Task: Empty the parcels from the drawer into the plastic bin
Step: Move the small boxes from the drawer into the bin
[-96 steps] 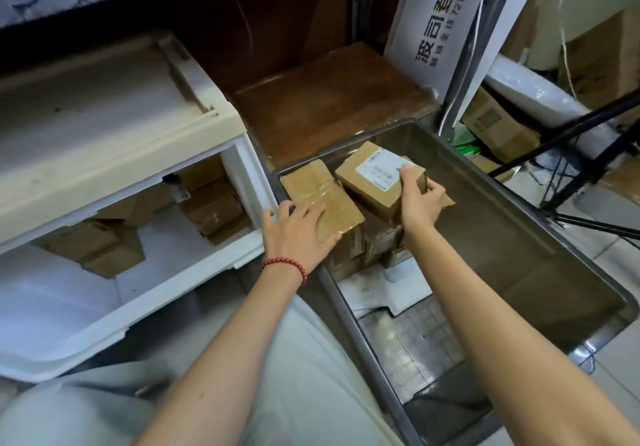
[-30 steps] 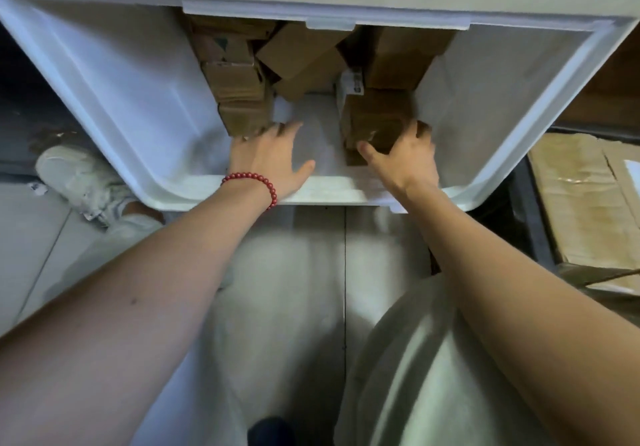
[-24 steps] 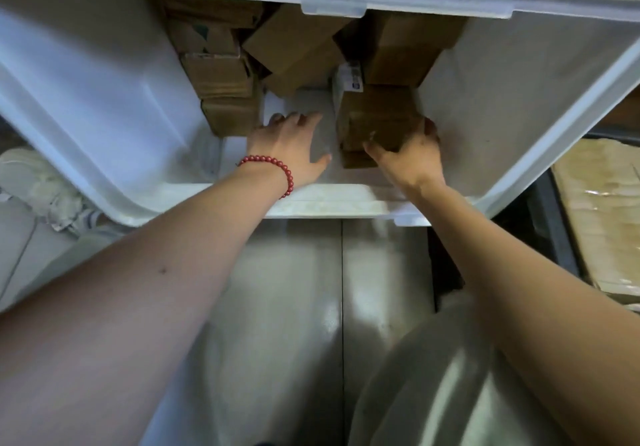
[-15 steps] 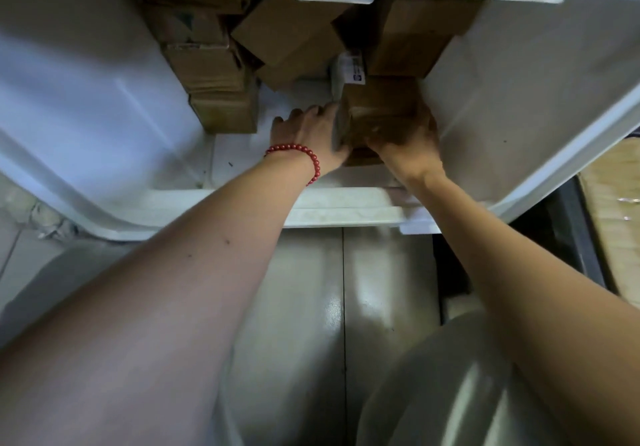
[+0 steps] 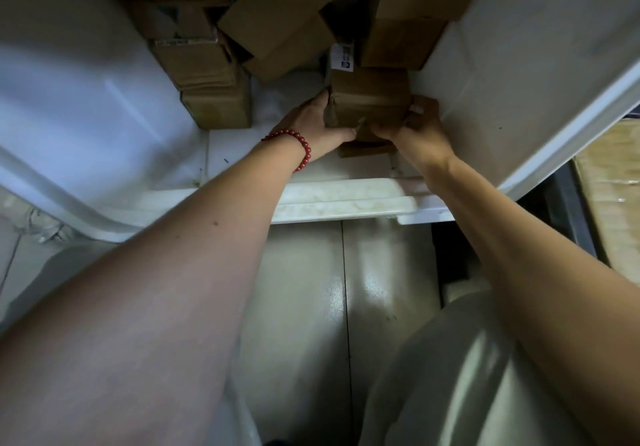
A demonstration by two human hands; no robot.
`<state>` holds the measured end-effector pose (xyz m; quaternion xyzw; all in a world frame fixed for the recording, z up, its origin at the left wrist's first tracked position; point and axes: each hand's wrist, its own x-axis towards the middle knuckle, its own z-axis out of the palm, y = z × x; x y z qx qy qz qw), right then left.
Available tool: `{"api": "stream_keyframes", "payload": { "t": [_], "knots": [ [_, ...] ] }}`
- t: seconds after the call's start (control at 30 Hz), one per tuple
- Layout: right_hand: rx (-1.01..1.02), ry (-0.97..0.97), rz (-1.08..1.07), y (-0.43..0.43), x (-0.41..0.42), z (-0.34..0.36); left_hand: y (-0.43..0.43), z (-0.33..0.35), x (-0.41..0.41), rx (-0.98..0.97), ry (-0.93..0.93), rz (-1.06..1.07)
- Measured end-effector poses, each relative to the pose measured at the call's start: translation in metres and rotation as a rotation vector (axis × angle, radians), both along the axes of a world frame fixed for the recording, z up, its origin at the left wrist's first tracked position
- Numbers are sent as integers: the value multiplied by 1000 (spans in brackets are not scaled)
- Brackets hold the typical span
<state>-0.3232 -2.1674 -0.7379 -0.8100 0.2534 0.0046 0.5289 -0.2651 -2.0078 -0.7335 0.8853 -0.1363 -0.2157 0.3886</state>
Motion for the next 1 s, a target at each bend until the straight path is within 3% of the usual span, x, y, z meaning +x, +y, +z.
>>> {"api": "stream_keyframes", "payload": {
  "t": [0.37, 0.83, 1.0],
  "knots": [
    [30, -45, 10, 21, -39, 33, 22, 32, -37, -20, 34, 87],
    [100, -127, 161, 46, -102, 79, 59, 69, -111, 40, -127, 192],
    [119, -169, 224, 57, -130, 89, 81, 83, -143, -106, -97, 281]
  ]
}}
